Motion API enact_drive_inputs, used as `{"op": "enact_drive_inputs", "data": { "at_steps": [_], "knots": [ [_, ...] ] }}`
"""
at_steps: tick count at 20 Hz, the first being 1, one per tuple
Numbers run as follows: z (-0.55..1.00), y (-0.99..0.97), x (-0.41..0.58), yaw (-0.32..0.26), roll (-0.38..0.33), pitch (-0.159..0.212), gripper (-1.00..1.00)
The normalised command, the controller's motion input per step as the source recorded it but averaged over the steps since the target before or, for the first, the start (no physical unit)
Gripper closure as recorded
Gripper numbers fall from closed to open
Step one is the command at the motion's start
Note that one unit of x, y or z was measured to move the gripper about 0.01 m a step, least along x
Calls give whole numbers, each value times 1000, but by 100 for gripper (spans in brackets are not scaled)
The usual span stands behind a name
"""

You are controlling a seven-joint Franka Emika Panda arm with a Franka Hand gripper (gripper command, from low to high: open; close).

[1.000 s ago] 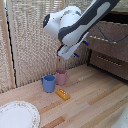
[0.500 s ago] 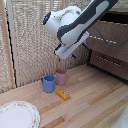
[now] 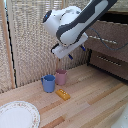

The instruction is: Propose to navigate your clamp on the clench of the first drawer. Use gentle force to register to the cabinet. Send posterior your swing mandate till over it lurks, a cup of pink essence. Fortify your grip after aiming concentric with the pink cup’s periphery. Manoeuvre the pink towards the cabinet's top. Drop your compression till the cup is resting inside.

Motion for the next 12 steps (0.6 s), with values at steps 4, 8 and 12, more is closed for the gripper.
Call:
{"op": "enact_drive_inputs", "data": {
  "at_steps": [4,8,12],
  "knots": [
    [46,-264,357,-87,322,63,-100],
    [1,-305,436,-86,303,18,-100],
    [-131,-306,410,-98,309,-34,-100]
  ]
}}
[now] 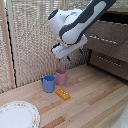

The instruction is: Propose to navigate your clamp on the clench of the first drawer. Use gentle force to register to the cabinet. Send posterior your swing mandate till over it lurks, a cup of pink essence. Fortify your grip after aiming concentric with the pink cup’s periphery. Manoeuvre the pink towards the cabinet's top. Drop your compression till the cup is resting inside.

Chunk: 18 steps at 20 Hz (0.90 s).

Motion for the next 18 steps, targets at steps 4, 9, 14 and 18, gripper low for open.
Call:
{"op": "enact_drive_inputs", "data": {
  "at_steps": [4,9,14,18],
  "knots": [
    [-333,-30,280,-117,312,-127,-100],
    [-475,94,247,-146,257,-101,-100],
    [-463,39,219,-145,216,-18,-100],
    [-399,0,223,-138,194,17,-100]
  ]
}}
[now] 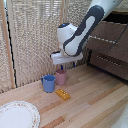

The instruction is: Propose to navigate your clamp on the clench of the first drawer. Use gentle force to register to the cabinet. Send posterior your swing mandate till over it lurks, a cup of pink essence. Fortify your grip after aiming concentric with the pink cup’s periphery. Manoeuvre the pink towards the cabinet's top. Drop your compression till the cup is resting inside.

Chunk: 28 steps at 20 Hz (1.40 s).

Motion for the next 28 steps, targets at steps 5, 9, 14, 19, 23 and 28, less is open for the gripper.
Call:
{"op": "enact_drive_inputs", "data": {
  "at_steps": [5,9,14,19,23,28],
  "knots": [
    [-371,-50,108,-120,183,8,-100],
    [-174,-79,4,-61,79,45,100],
    [-6,-15,-3,-2,4,7,100],
    [0,29,19,0,0,0,100],
    [0,51,65,0,0,0,100],
    [219,10,-210,0,17,-75,100]
  ]
}}
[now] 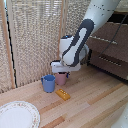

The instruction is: Propose to navigate your clamp on the clench of the first drawer. Use gentle force to register to the cabinet. Send posterior your swing mandate till over it lurks, a cup of pink essence. Fortify your grip after aiming concentric with the pink cup’s periphery. Manoeuvre the pink towards the cabinet's top. Drop your compression till the cup is resting inside.

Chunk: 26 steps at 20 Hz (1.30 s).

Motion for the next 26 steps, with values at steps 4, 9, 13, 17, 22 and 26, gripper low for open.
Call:
{"op": "enact_drive_inputs", "data": {
  "at_steps": [4,9,13,17,22,26],
  "knots": [
    [821,6,-134,-60,0,-69,100],
    [993,26,-1,-143,3,43,100],
    [829,69,14,-165,0,97,100],
    [611,3,0,-228,23,104,100],
    [623,47,42,-221,43,94,100],
    [659,90,143,-240,82,52,100]
  ]
}}
